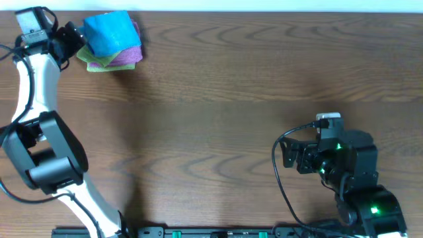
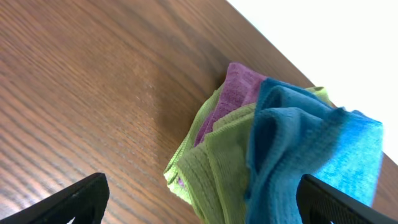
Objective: Fold the cloth
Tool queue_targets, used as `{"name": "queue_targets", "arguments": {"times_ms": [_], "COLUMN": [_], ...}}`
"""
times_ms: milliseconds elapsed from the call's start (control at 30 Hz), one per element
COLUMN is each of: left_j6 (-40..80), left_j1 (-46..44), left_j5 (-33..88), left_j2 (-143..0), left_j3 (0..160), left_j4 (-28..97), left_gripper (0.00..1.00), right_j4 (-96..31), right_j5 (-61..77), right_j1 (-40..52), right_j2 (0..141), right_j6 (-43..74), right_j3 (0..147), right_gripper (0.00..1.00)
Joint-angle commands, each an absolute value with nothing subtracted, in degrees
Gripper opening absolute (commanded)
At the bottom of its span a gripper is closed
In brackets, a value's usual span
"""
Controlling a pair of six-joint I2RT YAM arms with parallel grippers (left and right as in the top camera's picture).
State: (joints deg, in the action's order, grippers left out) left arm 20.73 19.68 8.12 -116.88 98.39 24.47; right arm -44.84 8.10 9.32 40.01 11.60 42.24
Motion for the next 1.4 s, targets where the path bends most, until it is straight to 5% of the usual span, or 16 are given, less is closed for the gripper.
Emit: {"name": "queue_targets", "arguments": {"times_ms": [0, 467, 1367], "left_j6": [18.7, 10.2, 12.8], "left_j1": [20.0, 17.6, 11.2], "left_j5": [7.3, 7.5, 20.6], "left_j2": [-113.7, -104.7, -101.0], "left_j3": [99.8, 99.8, 99.8], "left_j4": [25.4, 38.0, 64.2], "left_gripper": [0.95, 0.95, 0.95], "right_j4": [-44.8, -44.8, -44.8], "right_j5": [8.4, 8.4, 8.4], "right_j1": [8.9, 8.9, 8.9], "right_j2": [39.7, 39.7, 39.7], "right_j6": [12.4, 12.4, 12.4], "right_j3": [41.9, 41.9, 41.9], "right_gripper": [0.99, 0.99, 0.99]}}
